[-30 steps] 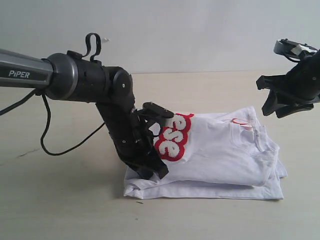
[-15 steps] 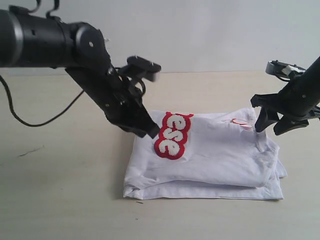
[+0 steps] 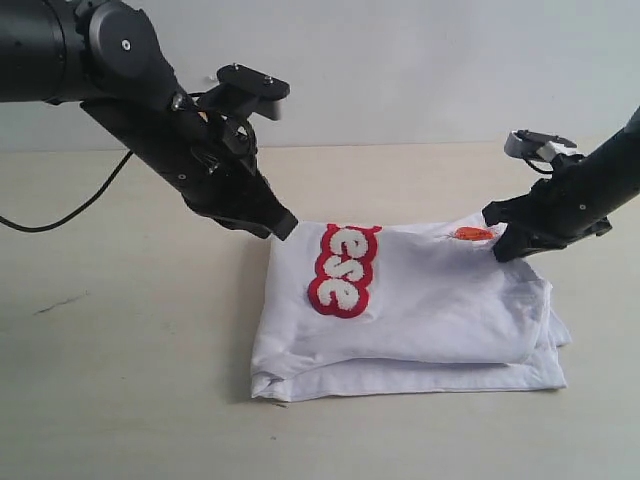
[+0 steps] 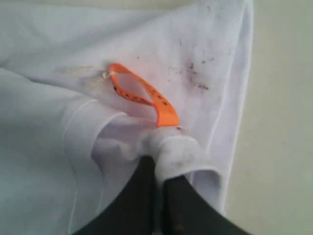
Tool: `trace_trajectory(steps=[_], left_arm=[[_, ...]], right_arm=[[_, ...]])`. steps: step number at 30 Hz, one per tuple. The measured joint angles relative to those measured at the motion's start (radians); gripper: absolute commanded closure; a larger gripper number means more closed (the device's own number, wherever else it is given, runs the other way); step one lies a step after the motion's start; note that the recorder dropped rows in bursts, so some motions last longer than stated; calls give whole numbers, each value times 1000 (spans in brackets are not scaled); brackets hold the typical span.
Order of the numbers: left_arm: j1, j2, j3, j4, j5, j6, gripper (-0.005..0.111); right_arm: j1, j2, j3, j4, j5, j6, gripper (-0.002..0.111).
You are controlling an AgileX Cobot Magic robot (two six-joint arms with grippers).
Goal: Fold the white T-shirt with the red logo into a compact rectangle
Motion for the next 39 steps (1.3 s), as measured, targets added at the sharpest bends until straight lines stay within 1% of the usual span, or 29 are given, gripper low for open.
trace_trajectory(steps=[2,7,8,11,14,17,18,20,22,23,24,25,28,29,33,36,39], left_arm=[[0,0,0,21,-6,0,107],[14,0,0,36,-17,0,107],[20,0,0,36,-17,0,107],[36,0,0,36,-17,-7,107],[47,0,0,36,-17,-18,107],[50,0,0,36,-17,-22,107],[50,0,0,36,-17,-22,107],[50,0,0,36,-14,-22,107],[50,0,0,23,-4,-22,107],[50,0,0,17,1,-22,107],[50,0,0,12,11,-22,107],[50,0,0,6,23,-22,107],[50,0,0,0,52,-18,107],[50,0,0,0,58,-15,107],[50,0,3,-3,88,-3,107],[50,0,20,-5,95,5,107],[50,0,41,-5,95,14,107]], right_arm=[[0,-35,-22,30,-16,-110,108],[4,-116,-33,259,-58,-450,107],[6,-118,-35,278,-78,-467,105],[6,-114,-35,287,-178,-476,95],[6,-97,-35,261,-268,-437,82],[6,-83,-35,248,-306,-415,69],[6,-80,-35,246,-311,-414,66],[6,-79,-35,242,-312,-410,65],[6,-79,-35,242,-314,-402,66],[6,-79,-35,242,-314,-390,68],[6,-79,-35,240,-312,-372,73],[6,-79,-35,240,-304,-352,80],[6,-79,-35,223,-232,-318,106],[6,-74,-35,203,-198,-311,108],[6,-27,-37,115,-98,-271,108],[18,17,-37,38,-74,-207,108],[56,54,-37,-71,-72,-142,108]])
